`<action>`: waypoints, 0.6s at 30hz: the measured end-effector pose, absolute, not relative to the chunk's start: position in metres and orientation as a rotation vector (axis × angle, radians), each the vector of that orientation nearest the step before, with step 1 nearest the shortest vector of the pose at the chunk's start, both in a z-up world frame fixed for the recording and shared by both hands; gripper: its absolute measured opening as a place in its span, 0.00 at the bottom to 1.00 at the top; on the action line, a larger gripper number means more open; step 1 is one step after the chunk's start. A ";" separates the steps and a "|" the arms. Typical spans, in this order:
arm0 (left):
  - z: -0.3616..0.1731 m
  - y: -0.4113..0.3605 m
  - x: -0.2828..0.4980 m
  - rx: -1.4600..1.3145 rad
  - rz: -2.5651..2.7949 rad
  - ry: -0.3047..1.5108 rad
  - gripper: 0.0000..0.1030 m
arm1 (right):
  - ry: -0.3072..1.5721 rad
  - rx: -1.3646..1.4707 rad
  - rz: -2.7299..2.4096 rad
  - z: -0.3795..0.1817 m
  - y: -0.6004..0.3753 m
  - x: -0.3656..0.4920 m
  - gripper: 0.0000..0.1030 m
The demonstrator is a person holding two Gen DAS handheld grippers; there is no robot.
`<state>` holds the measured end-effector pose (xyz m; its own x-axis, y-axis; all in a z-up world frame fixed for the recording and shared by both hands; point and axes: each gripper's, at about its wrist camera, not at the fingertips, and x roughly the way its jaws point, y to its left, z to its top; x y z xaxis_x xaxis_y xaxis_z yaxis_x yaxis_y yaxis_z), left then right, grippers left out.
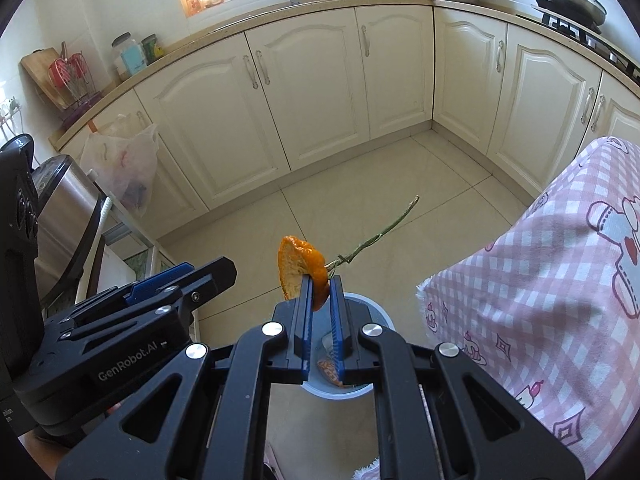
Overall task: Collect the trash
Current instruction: 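Carry both items over the blue bin and open both tools to drop them, then return both tools to the table above the bags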
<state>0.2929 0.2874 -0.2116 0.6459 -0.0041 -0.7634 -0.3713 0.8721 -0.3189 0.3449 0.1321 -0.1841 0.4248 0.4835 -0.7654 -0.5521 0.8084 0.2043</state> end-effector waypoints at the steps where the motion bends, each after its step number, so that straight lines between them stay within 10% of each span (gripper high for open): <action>1: -0.211 0.289 0.292 -0.484 0.222 0.848 0.44 | 0.927 -0.083 0.651 -0.184 0.133 0.345 0.07; 18: -0.194 0.289 0.286 -0.486 0.247 0.807 0.51 | 0.862 -0.057 0.650 -0.169 0.130 0.354 0.14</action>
<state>0.2863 0.2888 -0.1939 0.6709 0.0283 -0.7410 -0.3908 0.8628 -0.3208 0.3542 0.1302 -0.1695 0.4720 0.5083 -0.7204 -0.5526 0.8072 0.2075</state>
